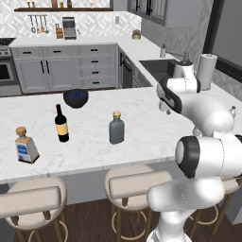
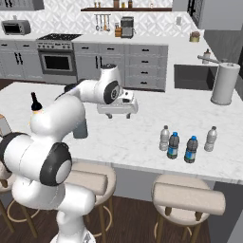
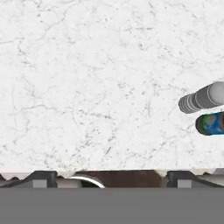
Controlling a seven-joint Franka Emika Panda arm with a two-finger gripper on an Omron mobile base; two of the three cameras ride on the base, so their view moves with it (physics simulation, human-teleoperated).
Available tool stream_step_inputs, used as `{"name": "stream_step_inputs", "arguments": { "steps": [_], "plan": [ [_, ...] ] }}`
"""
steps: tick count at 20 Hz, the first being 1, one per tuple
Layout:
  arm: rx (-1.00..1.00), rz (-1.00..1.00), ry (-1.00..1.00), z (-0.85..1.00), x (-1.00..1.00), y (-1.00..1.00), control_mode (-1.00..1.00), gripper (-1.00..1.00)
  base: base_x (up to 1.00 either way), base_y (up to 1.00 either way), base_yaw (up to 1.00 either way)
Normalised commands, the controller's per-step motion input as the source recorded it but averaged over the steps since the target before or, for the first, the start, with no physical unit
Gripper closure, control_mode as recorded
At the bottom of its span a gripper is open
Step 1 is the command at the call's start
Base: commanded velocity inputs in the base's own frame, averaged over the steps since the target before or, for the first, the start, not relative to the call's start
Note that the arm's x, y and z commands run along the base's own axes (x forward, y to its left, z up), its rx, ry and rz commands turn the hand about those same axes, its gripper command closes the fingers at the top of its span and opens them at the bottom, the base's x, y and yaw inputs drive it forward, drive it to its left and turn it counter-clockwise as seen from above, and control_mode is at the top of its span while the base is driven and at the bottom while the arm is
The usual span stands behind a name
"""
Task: Move the plastic bottles in the middle to the plastics group, and the glass bottles in the middle to the glass group.
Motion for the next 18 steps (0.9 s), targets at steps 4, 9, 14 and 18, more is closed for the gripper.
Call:
{"name": "stream_step_inputs", "arguments": {
  "steps": [4,9,14,18],
  "plan": [
    [-0.09,0.28,0.22,0.22,-0.25,1.0,-1.0,-1.0,0.0,0.0,0.0],
    [0.0,0.25,0.03,-0.11,-0.18,0.54,-1.0,-1.0,0.0,0.0,0.0],
    [0.09,0.21,-0.03,-0.23,0.1,0.63,-1.0,-1.0,0.0,0.0,0.0],
    [0.13,0.14,-0.03,0.0,0.54,0.89,-1.0,-1.0,0.0,0.0,0.0]
  ]
}}
